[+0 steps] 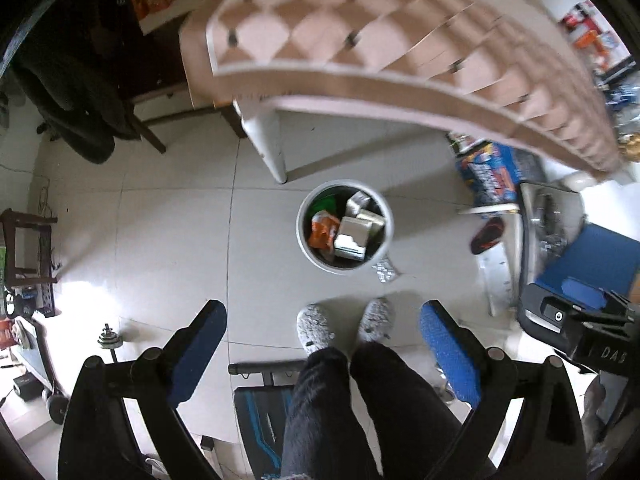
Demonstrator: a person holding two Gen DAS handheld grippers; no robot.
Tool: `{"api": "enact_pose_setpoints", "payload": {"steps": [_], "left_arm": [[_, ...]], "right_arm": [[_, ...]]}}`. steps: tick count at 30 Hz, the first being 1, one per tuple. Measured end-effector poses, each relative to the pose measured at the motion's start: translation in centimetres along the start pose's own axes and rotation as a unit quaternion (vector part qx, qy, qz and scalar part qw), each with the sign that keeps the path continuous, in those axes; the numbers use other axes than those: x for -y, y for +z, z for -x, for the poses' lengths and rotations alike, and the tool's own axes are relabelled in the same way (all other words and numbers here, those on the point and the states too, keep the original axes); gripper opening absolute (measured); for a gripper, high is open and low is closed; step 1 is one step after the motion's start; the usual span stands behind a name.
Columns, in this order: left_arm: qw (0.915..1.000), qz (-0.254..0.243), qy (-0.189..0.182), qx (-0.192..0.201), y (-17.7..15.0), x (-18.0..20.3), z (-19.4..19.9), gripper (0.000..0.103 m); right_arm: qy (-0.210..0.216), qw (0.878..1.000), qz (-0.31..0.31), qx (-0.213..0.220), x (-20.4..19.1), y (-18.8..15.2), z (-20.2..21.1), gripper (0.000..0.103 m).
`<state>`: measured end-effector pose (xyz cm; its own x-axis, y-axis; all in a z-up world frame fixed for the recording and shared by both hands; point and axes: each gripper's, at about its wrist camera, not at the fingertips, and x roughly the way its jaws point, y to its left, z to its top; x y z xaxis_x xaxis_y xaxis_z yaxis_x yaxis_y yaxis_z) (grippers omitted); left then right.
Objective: Collect trash
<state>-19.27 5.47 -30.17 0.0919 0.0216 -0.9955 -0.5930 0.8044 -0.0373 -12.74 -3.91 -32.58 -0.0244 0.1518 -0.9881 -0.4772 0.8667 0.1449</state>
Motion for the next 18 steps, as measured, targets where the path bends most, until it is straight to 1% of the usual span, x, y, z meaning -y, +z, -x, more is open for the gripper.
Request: {"api": "enact_pose_setpoints", "payload": {"steps": [4, 8, 11, 14, 18], "left_arm": [[0.9993, -0.002, -0.030, 0.022, -0.7, 0.8, 5.8, 0.099], [0.9974, -0.007, -0.058, 0.041, -1.2, 1.6, 10.2, 0.099], [0.9953, -0.004, -0.082, 0.053, -1.5, 1.6, 13.0, 0.099], [0.9934, -0.006, -0.092, 0.069, -1.9, 1.8, 15.6, 0.099], [0.9904, -0.008, -0.108, 0.086, -2.5, 1.9, 18.6, 0.099]], "right_arm": [[0.027, 0.999, 0.013, 0.016, -0.9, -1.3, 7.0, 0.103], [0.048, 0.998, 0.033, 0.032, -1.8, -2.5, 12.7, 0.103], [0.064, 0.996, 0.043, 0.041, -2.3, -3.4, 16.4, 0.103], [0.076, 0.994, 0.051, 0.055, -2.9, -4.0, 19.8, 0.103], [0.086, 0.992, 0.061, 0.068, -3.5, -4.9, 23.0, 0.103]]}}
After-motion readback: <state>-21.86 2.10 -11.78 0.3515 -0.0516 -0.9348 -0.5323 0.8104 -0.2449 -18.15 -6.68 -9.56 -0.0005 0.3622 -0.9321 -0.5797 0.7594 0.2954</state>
